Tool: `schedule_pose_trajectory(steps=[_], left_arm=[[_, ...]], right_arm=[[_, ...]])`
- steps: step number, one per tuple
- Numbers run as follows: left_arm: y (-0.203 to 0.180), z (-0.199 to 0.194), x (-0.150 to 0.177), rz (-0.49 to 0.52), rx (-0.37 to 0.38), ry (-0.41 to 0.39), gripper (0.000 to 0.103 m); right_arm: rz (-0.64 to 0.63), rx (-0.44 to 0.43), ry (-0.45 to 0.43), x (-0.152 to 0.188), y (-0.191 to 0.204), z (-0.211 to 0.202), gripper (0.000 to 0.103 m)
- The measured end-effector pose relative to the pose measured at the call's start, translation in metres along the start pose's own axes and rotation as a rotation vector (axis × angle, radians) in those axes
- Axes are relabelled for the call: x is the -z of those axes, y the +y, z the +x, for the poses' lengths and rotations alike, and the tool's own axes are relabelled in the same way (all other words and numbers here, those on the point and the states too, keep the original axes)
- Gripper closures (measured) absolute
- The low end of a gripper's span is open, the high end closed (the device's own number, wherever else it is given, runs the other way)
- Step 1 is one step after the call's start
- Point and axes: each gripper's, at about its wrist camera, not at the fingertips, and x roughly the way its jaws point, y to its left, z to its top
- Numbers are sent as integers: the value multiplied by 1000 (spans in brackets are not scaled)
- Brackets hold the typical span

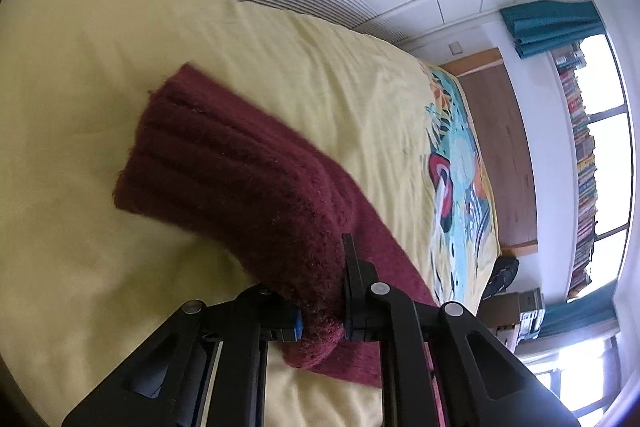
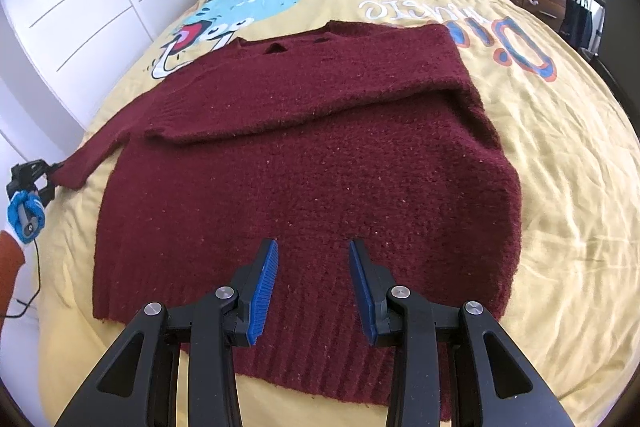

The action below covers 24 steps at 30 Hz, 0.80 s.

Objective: Fold small clothes
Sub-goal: 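Fold the held sleeve across the sweater body and open the left tool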

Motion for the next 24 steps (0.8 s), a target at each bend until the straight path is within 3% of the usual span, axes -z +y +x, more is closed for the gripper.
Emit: schedule_pose_trajectory(steps=[11, 18, 24], left_arm=[[-108, 13, 49, 113, 85, 65, 92], [-189, 37, 108, 198, 153, 147, 92], [-242, 66, 160, 288, 162, 228, 92]], right_arm=[[34, -5, -45, 7, -33, -25, 65], [66, -12, -56, 18, -59, -41, 65], [94, 1, -69, 28, -83, -52, 65]])
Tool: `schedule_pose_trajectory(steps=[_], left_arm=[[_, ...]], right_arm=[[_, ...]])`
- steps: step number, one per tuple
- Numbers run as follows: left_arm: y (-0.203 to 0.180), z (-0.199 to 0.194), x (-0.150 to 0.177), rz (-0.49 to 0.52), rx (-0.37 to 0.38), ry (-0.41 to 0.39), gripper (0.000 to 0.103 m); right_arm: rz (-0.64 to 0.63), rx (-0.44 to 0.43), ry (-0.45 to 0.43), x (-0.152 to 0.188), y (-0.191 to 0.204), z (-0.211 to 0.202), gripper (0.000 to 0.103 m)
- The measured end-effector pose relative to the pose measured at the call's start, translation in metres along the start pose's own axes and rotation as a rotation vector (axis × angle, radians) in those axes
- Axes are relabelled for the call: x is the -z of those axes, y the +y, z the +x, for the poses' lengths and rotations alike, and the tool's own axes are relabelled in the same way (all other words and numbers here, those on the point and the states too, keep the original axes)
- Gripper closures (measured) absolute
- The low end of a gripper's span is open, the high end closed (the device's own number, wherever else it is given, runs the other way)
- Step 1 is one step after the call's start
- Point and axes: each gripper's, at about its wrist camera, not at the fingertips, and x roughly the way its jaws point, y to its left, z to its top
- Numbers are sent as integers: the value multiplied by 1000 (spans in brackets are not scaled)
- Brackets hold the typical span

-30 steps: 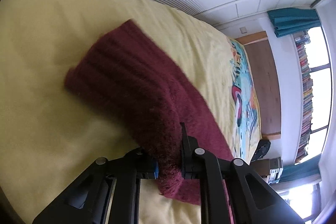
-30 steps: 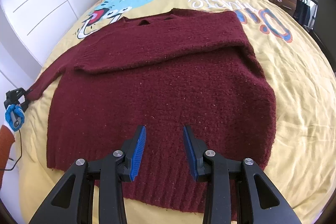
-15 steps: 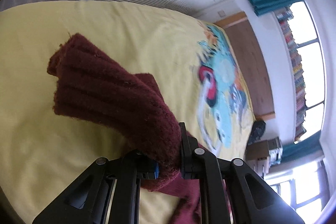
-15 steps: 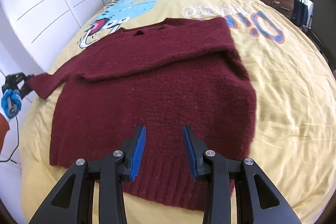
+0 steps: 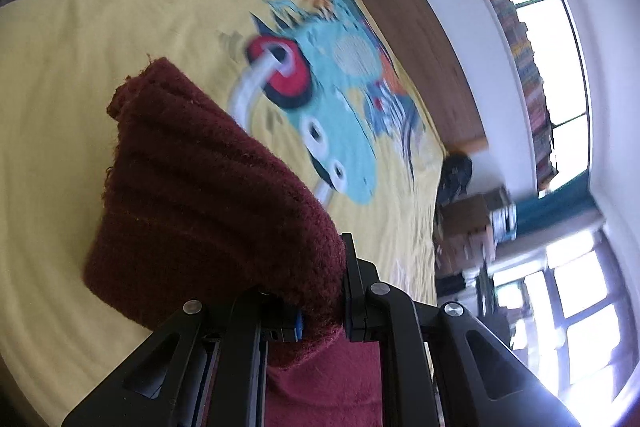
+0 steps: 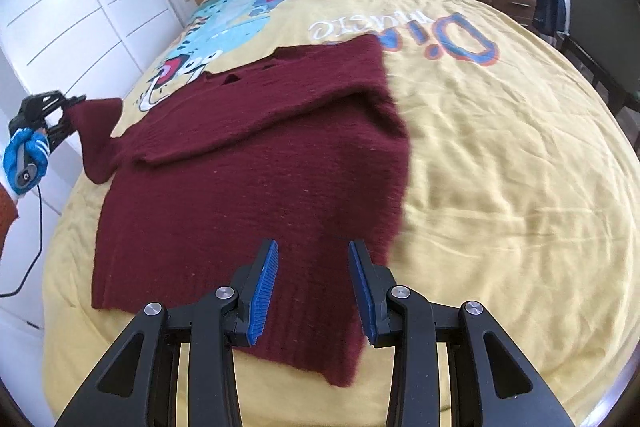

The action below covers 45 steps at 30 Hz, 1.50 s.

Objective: Fold small clothes
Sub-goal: 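Fold the held sleeve across the sweater body and open the left tool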

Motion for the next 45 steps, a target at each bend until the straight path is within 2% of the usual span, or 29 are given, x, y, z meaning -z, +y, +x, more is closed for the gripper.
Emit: schedule_pose_trajectory(steps=[5, 10, 17, 25, 33, 37, 42, 44, 45], left_arm=[[-45, 39, 35, 126, -59, 88, 92], [-79, 78, 87, 249, -108, 171, 92], [-110, 112, 160, 374, -140, 264, 92], [-125, 150, 219, 502, -197, 358, 92], [-125, 176, 266, 665, -306, 410, 92], [-125, 179, 283, 691, -321, 414, 92], [-137, 184, 303, 784, -356, 410, 86], [-139, 185, 310, 803, -351, 416, 79], [-140, 184, 314, 808, -336, 424, 79]], right_arm=[[30, 14, -2, 7, -20, -4, 65], [56, 21, -3, 12, -36, -6, 65], [87, 30, 6, 18, -51, -5, 65], [104, 30, 26, 23, -60, 4, 65], [108, 30, 27, 21, -63, 8, 65], [106, 30, 28, 21, -63, 10, 65], [106, 30, 24, 20, -63, 9, 65], [108, 30, 24, 20, -64, 9, 65], [108, 31, 23, 19, -64, 9, 65]])
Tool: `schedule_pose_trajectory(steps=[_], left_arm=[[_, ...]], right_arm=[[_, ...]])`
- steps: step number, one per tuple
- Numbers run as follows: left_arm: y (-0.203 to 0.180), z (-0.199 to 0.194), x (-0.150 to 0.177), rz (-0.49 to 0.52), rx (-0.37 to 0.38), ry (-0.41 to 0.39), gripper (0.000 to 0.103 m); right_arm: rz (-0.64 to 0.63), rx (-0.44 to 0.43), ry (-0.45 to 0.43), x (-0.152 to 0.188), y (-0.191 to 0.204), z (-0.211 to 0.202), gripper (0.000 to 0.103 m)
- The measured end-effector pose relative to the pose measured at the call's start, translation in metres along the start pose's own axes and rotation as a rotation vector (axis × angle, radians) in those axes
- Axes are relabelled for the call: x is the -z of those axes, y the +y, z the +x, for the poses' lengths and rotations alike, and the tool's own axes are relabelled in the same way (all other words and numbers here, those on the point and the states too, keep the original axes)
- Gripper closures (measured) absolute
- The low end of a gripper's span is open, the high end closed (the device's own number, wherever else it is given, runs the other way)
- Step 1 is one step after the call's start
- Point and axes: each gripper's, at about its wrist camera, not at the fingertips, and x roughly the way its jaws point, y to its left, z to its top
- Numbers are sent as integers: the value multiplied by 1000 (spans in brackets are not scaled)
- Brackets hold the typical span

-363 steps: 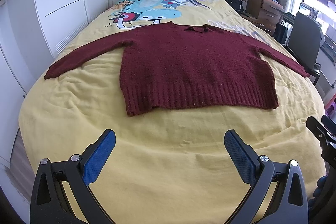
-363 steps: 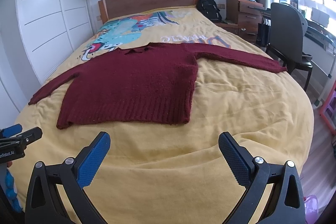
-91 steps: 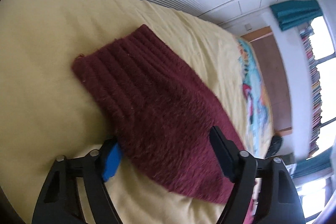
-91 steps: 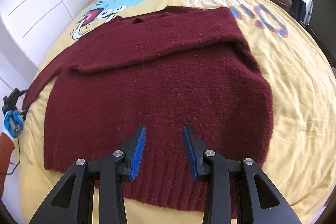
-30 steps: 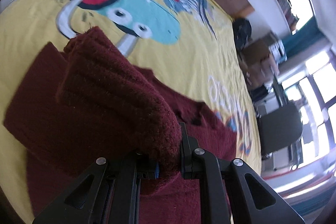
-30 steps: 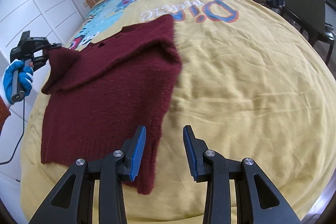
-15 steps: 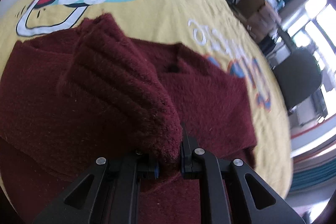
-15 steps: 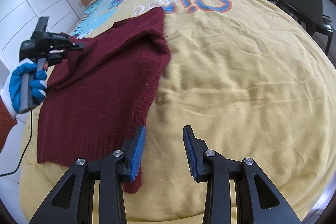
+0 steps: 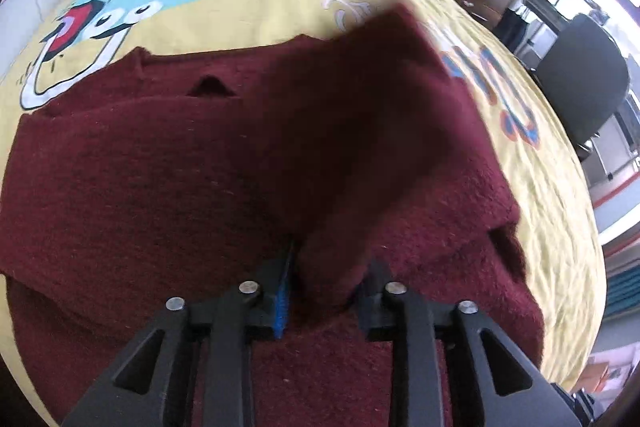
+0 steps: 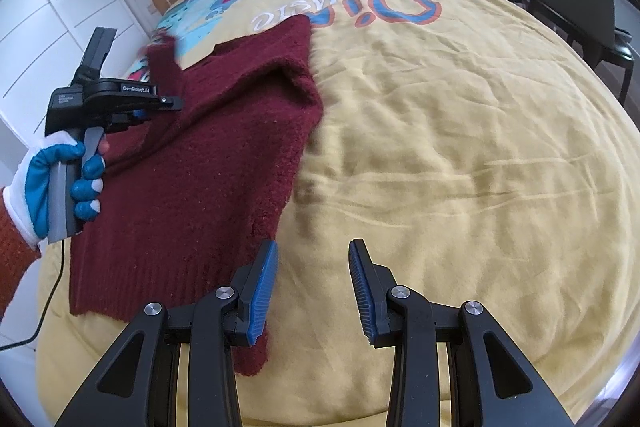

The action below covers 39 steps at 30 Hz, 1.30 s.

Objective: Fold small clothes
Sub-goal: 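Fold the held sleeve across the sweater body and open the left tool, then move both tools over the sweater's ribbed hem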

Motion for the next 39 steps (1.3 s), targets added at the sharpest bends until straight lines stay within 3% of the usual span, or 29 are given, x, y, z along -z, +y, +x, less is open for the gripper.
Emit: schedule_pose_trajectory(steps=[10, 15, 22, 30, 34, 39], left_arm=[[-21, -15, 15, 77, 91, -15, 74], [17, -32, 10, 63, 14, -67, 69], [114, -42, 6, -74, -153, -109, 69], [185, -46, 16, -187, -300, -119, 68], [185, -36, 35, -201, -289, -90, 62], [156, -43, 47, -126, -246, -96, 51]], right_arm=[[2, 10, -18, -2, -1, -8, 65], [-4, 11, -21, -2, 3, -9, 65], [-14, 10, -10, -3, 9, -3, 65], [-20, 19, -3, -6, 12, 1, 65], [-21, 23, 1, -5, 12, 1, 65], [-19, 20, -2, -5, 13, 0, 65]])
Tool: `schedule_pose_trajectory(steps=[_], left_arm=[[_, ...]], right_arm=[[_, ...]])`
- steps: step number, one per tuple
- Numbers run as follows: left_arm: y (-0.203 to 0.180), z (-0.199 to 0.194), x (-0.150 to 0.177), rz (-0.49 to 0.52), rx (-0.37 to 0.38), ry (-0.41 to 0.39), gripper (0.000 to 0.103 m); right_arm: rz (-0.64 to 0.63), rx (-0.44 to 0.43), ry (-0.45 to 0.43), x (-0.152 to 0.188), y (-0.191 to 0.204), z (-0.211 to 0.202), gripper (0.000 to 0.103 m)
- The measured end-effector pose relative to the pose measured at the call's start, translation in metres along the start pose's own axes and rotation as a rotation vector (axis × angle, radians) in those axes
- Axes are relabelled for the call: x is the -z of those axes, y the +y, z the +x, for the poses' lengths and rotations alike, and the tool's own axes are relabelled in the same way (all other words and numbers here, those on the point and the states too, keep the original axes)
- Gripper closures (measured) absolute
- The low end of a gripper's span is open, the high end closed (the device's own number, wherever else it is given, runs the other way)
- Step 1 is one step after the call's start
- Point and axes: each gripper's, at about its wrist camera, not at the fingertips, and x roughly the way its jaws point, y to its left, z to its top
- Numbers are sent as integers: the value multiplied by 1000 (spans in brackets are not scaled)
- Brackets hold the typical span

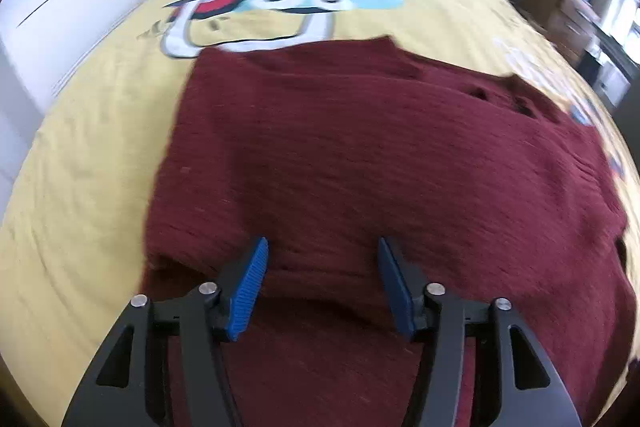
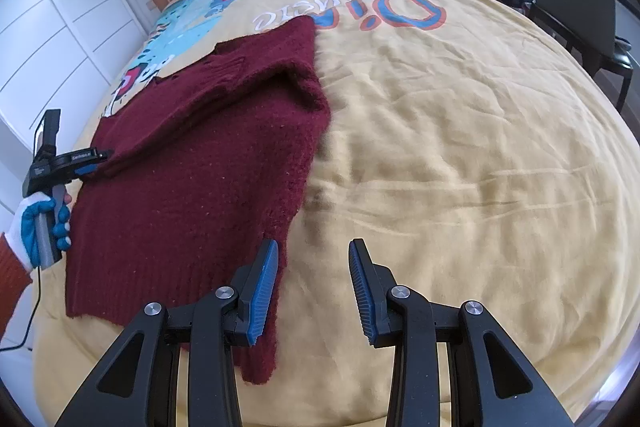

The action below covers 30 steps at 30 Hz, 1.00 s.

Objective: Fold small clothes
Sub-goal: 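Move both tools over the sweater's ribbed hem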

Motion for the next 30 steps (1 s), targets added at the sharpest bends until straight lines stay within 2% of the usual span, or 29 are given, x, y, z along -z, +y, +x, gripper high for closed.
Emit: schedule_pose_trajectory(steps=[3, 6, 14, 18, 24, 30], left_arm=[[-11, -11, 5, 37, 36, -5, 51], [-9, -25, 14, 31, 63, -10, 51], [25, -69, 37, -12, 47, -32, 50], [42, -90, 53, -25, 16, -40, 49], [62, -117, 83, -71, 24, -39, 49], [72, -143, 110, -91, 45, -37, 49]], right_arm=[[-1, -5, -10, -1, 2, -4, 65], [-3, -6, -21, -1, 3, -11, 65], [1, -17, -57, 3, 6, -33, 65], [-7, -21, -72, 8, 13, -42, 52], [-19, -26, -96, 17, 22, -62, 52], [5, -21, -123, 27, 20, -80, 46]])
